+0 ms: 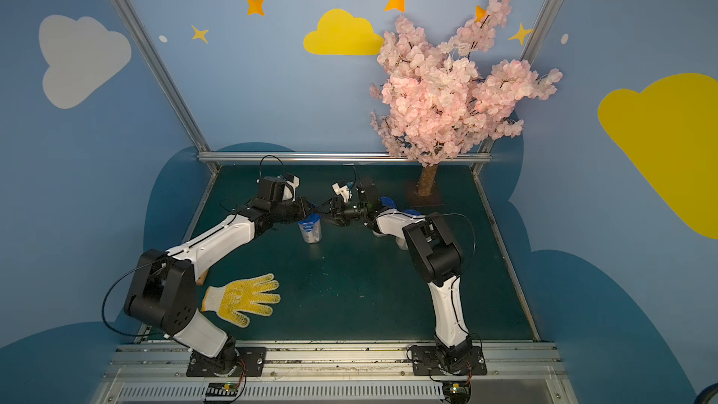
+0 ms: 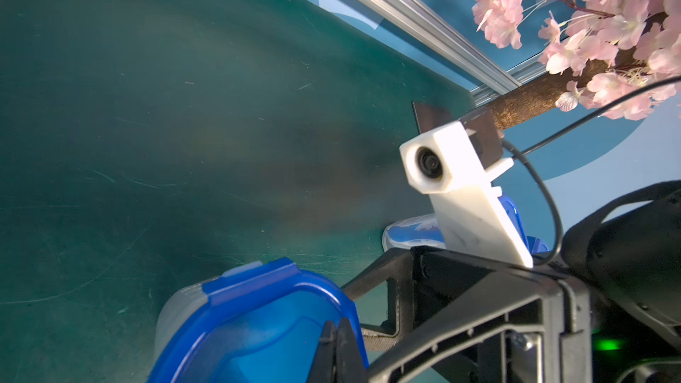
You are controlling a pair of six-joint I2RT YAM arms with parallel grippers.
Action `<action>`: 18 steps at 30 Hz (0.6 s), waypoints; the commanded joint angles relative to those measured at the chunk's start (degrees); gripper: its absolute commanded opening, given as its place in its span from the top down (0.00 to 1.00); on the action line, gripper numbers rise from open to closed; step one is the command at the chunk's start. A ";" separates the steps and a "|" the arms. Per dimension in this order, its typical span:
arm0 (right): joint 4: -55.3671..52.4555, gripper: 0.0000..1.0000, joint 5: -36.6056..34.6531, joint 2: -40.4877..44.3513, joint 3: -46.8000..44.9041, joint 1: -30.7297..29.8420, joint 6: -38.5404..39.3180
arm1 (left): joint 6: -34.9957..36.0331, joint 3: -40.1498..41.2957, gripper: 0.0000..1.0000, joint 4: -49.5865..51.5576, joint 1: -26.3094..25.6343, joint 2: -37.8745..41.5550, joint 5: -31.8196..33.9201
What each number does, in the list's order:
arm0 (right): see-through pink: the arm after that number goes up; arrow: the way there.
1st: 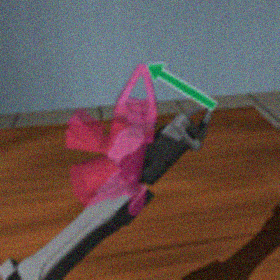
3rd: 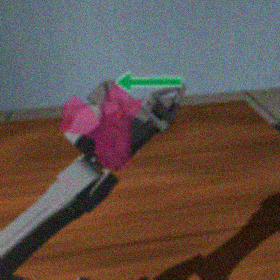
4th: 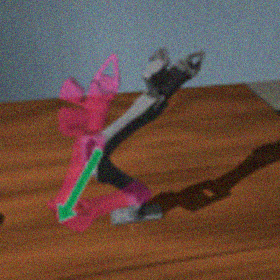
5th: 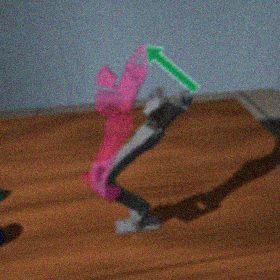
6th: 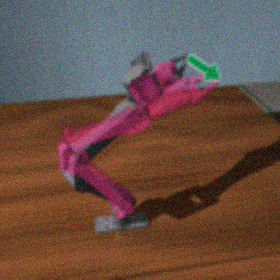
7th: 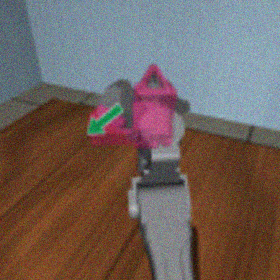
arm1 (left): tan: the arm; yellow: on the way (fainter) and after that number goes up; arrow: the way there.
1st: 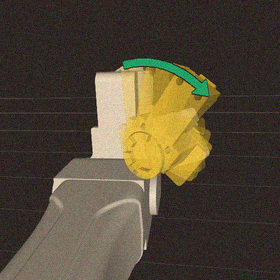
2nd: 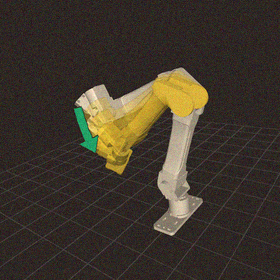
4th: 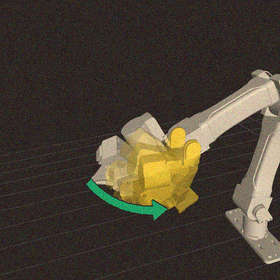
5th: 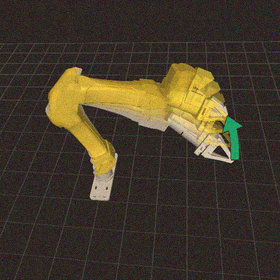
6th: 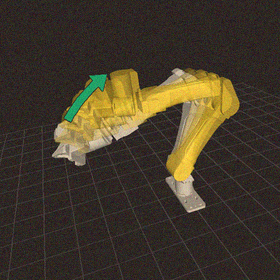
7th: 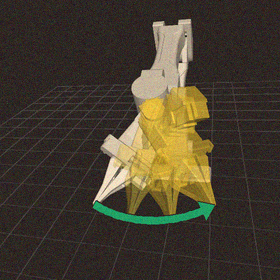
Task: Take out toiletry kits
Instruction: Unfasten the latch on the container.
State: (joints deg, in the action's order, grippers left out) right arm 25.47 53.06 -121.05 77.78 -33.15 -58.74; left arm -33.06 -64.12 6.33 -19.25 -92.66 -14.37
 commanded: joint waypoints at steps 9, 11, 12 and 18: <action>11.09 0.43 0.91 4.68 -2.54 -0.09 -4.97 | -0.87 7.58 0.98 10.11 -0.17 -3.03 1.36; 11.66 0.43 0.69 5.04 -2.63 0.13 -5.31 | -0.88 8.19 0.98 9.94 -0.13 -3.12 1.38; 12.09 0.43 0.64 5.19 -2.67 0.22 -5.46 | -0.87 8.53 0.98 9.93 -0.15 -3.14 1.37; 17.92 0.44 0.92 5.22 -3.65 0.96 -9.09 | -1.18 10.71 0.98 9.20 -0.08 -3.33 1.40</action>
State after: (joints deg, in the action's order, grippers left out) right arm 33.76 52.53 -119.70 74.19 -32.64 -65.56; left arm -34.30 -59.00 -1.17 -19.51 -91.48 -15.66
